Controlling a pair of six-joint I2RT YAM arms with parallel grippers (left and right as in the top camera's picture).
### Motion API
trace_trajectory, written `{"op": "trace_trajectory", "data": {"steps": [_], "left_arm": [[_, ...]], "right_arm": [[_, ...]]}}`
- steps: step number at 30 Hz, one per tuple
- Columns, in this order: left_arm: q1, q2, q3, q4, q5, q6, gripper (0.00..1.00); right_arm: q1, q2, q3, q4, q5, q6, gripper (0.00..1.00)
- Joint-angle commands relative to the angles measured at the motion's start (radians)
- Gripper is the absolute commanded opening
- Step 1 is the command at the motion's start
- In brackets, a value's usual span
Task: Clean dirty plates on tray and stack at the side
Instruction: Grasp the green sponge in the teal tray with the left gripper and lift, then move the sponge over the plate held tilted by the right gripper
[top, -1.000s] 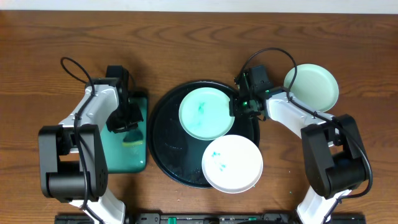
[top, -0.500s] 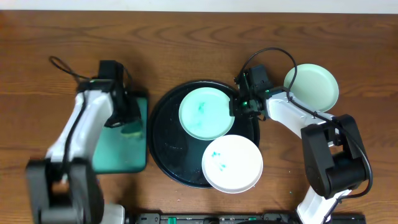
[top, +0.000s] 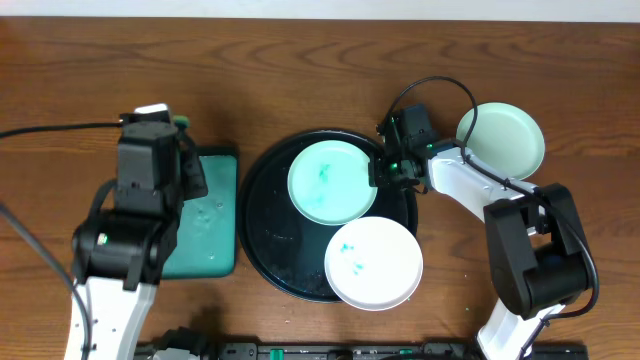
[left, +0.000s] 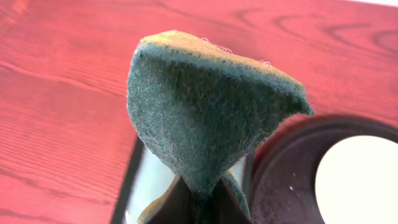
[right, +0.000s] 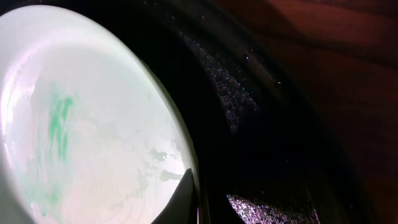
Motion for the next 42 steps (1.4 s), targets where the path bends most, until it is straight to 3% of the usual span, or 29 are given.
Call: {"op": "trace_trajectory", "data": {"steps": [1,25,35,38,42], "left_arm": [[-0.006,-0.021,0.001,0.002,-0.092,0.034,0.07],[-0.006,0.056,0.001,-0.003,-0.091,0.035,0.07],[-0.006,0.230,0.001,-0.023,-0.089,-0.029,0.07],[-0.005,0.307,0.001,-0.034,-0.032,-0.050,0.07],[-0.005,0.404,0.001,-0.051,0.153,-0.056,0.07]], "right_arm": [[0.010,0.042,-0.008,-0.008,0.036,-0.008,0.02],[0.010,0.042,-0.008,-0.004,0.036,-0.008,0.01],[0.010,0.042,-0.008,-0.005,0.036,-0.008,0.02],[0.011,0.042,-0.008,-0.008,0.032,-0.008,0.01],[0.015,0.042,-0.008,-0.009,0.026,-0.008,0.02]]}}
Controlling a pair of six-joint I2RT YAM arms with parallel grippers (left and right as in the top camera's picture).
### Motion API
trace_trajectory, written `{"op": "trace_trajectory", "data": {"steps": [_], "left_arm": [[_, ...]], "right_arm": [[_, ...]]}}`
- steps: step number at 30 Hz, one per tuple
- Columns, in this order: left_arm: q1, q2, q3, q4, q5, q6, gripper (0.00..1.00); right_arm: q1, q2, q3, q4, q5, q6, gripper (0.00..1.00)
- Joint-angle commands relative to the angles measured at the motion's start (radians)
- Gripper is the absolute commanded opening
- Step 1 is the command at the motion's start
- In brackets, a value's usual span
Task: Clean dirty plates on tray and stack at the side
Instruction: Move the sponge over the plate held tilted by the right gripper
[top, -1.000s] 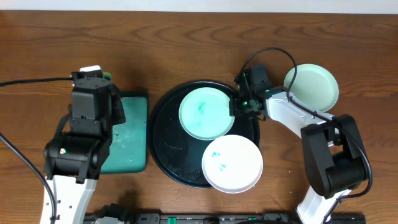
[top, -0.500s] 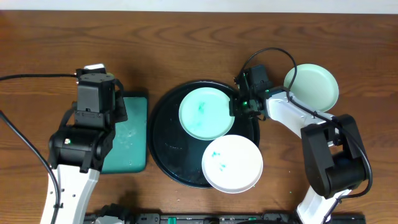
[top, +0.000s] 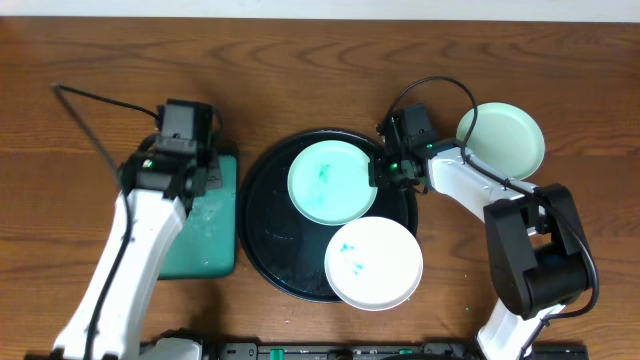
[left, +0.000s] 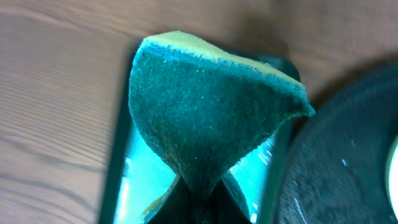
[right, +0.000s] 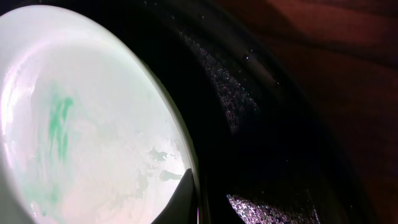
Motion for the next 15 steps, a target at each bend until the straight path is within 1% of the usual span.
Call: {"op": "trace_trajectory", "data": {"steps": [1,5,15], "left_arm": [[-0.002,0.073,0.001,-0.009,0.214,-0.026,0.07],[-0.002,0.105,0.001,-0.001,0.401,-0.026,0.07],[-0.005,0.092,0.001,0.005,0.647,-0.026,0.07]], "right_arm": [[0.016,0.042,-0.008,-0.009,0.024,-0.008,0.02],[0.031,0.042,-0.008,-0.008,0.013,-0.008,0.02],[0.101,0.042,-0.008,0.003,0.013,0.014,0.02]]}}
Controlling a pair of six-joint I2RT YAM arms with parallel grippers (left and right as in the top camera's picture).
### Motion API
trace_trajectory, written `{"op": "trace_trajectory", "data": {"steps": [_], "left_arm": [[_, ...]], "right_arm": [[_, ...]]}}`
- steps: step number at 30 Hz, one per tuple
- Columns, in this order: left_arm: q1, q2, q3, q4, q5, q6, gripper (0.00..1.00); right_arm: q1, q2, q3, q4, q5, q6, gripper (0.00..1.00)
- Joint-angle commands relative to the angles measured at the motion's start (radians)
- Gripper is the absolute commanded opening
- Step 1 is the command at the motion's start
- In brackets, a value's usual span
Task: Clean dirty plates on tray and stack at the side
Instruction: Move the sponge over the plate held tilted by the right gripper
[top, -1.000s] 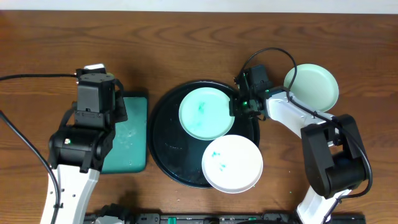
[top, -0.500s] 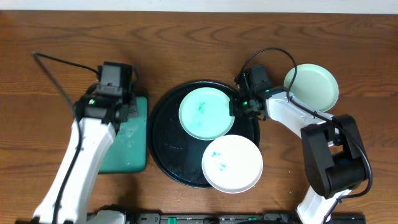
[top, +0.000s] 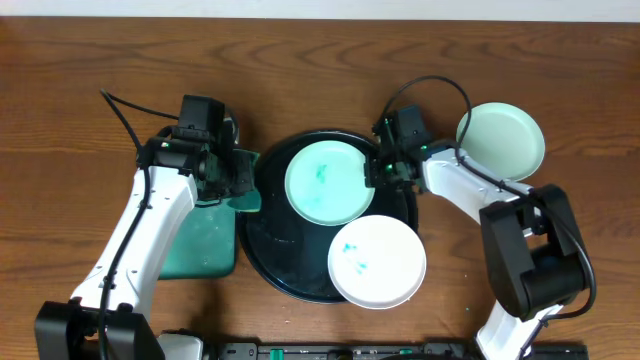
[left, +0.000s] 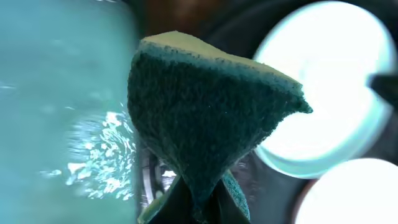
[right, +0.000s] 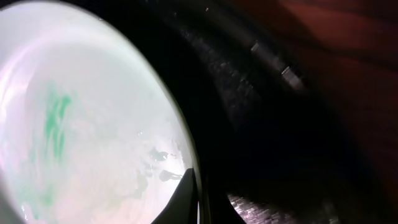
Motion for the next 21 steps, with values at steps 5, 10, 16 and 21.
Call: {"op": "trace_trajectory", "data": {"steps": [5,10,16,21], "left_arm": [[-0.035,-0.019,0.001,0.026,0.185,-0.009,0.07],[-0.079,-0.013,0.001,0.064,0.184,-0.032,0.07],[-0.127,0.030,0.001,0.080,0.103,-0.063,0.07],[-0.146,0.130,0.001,0.102,-0.016,-0.091,0.07]], "right_arm": [[0.105,0.042,-0.012,0.004,-0.017,0.041,0.01],[0.149,0.042,-0.012,0.007,-0.017,0.056,0.02],[0.192,0.042,-0.012,0.008,-0.004,0.056,0.02],[0.195,0.042,-0.012,0.004,-0.002,0.055,0.02]]}}
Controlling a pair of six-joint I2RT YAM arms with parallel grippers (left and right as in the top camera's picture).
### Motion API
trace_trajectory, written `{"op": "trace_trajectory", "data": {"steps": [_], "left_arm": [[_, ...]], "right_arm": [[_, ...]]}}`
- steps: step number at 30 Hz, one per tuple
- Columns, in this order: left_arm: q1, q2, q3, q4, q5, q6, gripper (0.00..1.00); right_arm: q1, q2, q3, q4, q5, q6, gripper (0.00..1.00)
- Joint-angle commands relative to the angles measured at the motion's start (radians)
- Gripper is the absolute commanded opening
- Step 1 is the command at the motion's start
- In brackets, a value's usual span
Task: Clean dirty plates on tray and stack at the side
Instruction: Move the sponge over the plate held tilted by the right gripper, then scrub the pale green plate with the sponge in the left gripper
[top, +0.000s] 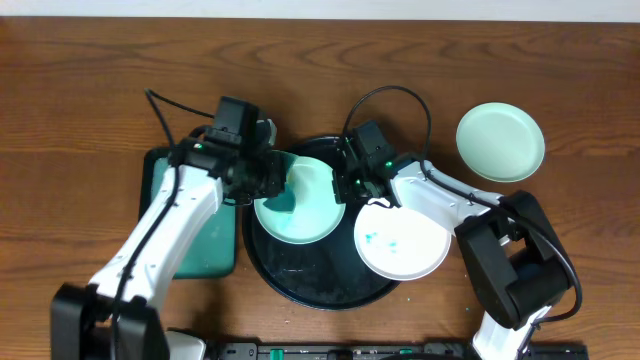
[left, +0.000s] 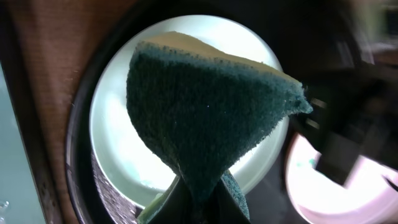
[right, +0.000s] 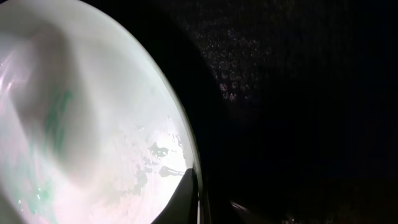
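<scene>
A round black tray holds a mint-green plate with green smears and a white plate with green specks at its right edge. My left gripper is shut on a green sponge, which hangs over the mint plate's left part. My right gripper is shut on that plate's right rim. A clean mint plate lies on the table at the far right.
A green rectangular basin with water sits left of the tray. Cables loop above both arms. The wooden table stretches round everything.
The left gripper with the sponge has moved right from the tray's left edge to over the mint plate. The right gripper, the mint plate and the tray have shifted left; the white plate sits further right.
My left gripper held the sponge above the basin's left side, then over the basin's top right corner, then at the tray's left edge, and now over the mint plate. My right gripper stayed shut on the mint plate's rim throughout and has moved left with it.
</scene>
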Motion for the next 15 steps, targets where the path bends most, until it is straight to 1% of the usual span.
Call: {"op": "trace_trajectory", "data": {"steps": [1,3,5,9,12,15], "left_arm": [[-0.005,0.092,0.001,0.020,-0.083,-0.027,0.07],[-0.005,0.154,0.001,0.038,-0.089,-0.034,0.07],[-0.005,0.220,0.001,0.055,-0.117,-0.066,0.07],[-0.007,0.318,0.001,0.076,-0.113,-0.087,0.07],[-0.016,0.354,0.001,0.075,-0.064,-0.086,0.07],[-0.038,0.360,0.001,0.076,0.031,-0.085,0.07]], "right_arm": [[0.025,0.035,-0.015,-0.021,-0.027,0.006,0.01],[0.025,0.035,-0.015,-0.024,-0.027,0.006,0.02],[0.025,0.035,-0.015,-0.024,-0.027,0.006,0.01],[0.025,0.035,-0.015,-0.024,-0.027,0.006,0.01],[0.025,0.035,-0.015,-0.024,-0.027,0.006,0.02],[0.026,0.035,-0.015,-0.024,-0.026,0.005,0.02]]}}
